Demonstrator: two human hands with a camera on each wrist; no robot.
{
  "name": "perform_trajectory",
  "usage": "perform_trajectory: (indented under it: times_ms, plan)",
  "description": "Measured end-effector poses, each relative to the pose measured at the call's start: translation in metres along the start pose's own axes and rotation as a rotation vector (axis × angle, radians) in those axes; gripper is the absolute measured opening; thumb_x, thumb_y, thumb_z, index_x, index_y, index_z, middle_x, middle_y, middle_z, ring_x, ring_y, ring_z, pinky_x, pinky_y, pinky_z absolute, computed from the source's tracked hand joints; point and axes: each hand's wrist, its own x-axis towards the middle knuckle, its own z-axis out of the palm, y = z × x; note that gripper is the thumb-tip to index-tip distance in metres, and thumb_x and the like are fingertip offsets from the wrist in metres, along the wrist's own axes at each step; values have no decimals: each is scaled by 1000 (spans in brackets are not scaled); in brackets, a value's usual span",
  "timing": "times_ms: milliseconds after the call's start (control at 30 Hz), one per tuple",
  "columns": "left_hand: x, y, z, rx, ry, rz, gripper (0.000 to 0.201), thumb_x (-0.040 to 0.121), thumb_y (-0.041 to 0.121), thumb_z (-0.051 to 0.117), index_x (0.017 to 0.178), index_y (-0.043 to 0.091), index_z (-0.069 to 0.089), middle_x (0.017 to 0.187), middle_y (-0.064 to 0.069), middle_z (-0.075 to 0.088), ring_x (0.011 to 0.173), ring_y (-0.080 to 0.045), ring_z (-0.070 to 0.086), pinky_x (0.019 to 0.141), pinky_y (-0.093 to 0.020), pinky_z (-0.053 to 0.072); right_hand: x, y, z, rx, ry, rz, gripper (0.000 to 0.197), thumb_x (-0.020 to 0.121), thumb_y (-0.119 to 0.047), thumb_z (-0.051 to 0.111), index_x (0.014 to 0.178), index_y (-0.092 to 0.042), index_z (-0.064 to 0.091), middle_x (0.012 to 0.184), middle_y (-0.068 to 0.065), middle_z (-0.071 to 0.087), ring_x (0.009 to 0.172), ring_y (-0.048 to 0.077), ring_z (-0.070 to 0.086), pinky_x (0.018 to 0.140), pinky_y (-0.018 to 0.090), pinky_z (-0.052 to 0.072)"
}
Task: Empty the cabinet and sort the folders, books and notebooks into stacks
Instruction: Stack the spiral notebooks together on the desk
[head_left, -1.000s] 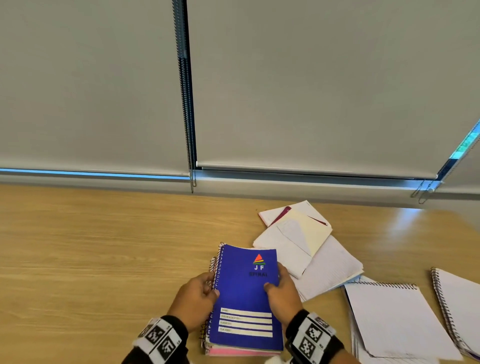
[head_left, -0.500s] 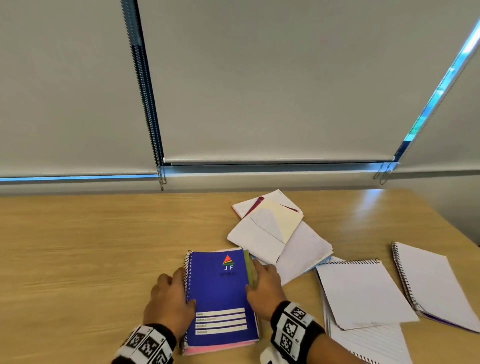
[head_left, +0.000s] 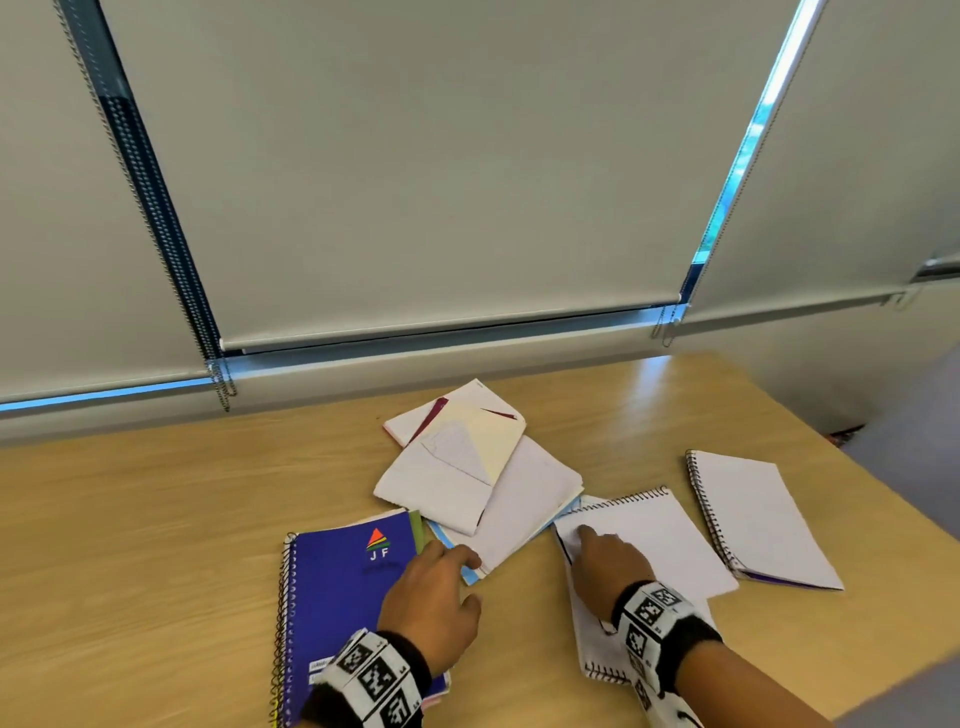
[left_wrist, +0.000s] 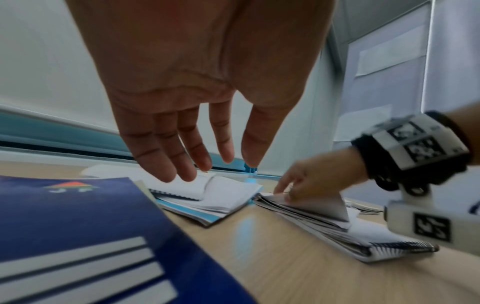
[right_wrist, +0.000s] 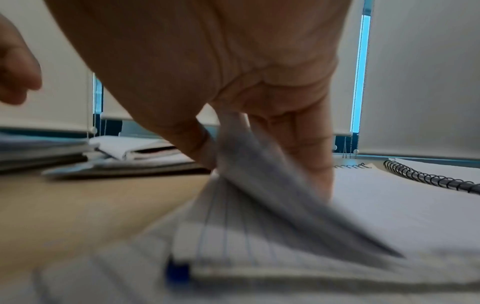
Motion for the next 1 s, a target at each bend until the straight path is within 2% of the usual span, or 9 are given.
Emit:
perform_trajectory:
  times_ms: [133,267,300,400,533,667,800,900,1000]
  plan:
    - [8,10,10,3,-26,32,33,92,33,54,125,36,50,122,10,47,115,-11,50,93,-29,46,5,14,-17,-5,2,-77,34,96,-19,39,123,-15,60,123,9,62,111,25,60,93,29,48]
    - [22,19,17,10,-48,79,32,91,33,54,123,35,52,122,8,49,114,-12,52,93,-30,47,-7,19,-7,-153,-19,-117,53,89,-57,46,126,-18,51,126,3,55,112,23,57,92,34,45]
    - [25,22,18,16,-56,91,33,91,33,54,123,34,52,123,8,49,114,-12,52,94,-30,46,-10,18,-2,-193,-28,-111,57,89,-58,46,128,-18,47,128,4,52,113,24,56,93,34,45]
    - [31,29,23,27,-70,115,34,90,33,54,124,33,51,125,7,48,117,-12,51,96,-31,46,-13,12,5,-215,-3,-140,35,98,-34,40,126,-13,50,128,7,54,114,23,57,91,30,44]
    - [34,36,25,42,-83,115,34,91,33,54,125,33,51,127,8,48,118,-11,51,96,-32,47,-11,11,-8,-257,-3,-196,26,96,-12,45,118,-8,56,122,12,60,111,26,60,86,29,47]
    - [37,42,24,37,-62,190,38,91,29,53,129,34,48,126,8,47,119,-11,49,95,-31,47,-17,20,-32,-178,-26,-285,25,92,-16,47,109,-13,65,113,10,66,103,25,62,75,26,43]
    - [40,54,26,48,-109,325,52,88,31,56,138,37,43,130,8,47,122,-14,44,100,-31,41,-37,20,-69,-91,-69,-470,24,91,-26,50,101,-23,70,105,3,71,99,23,63,78,28,46]
    - [37,64,27,103,-157,316,35,91,40,52,125,32,55,121,2,56,113,-19,52,90,-29,42,-44,12,-94,-195,-2,-555,22,92,-26,49,101,-23,69,104,7,69,96,26,62,69,27,38]
    - [37,66,27,-38,-153,197,26,93,44,48,98,23,63,100,-3,67,94,-22,62,77,-29,47,-44,3,-102,-364,208,-675,20,93,-27,48,101,-24,67,101,3,70,94,26,62,74,33,34]
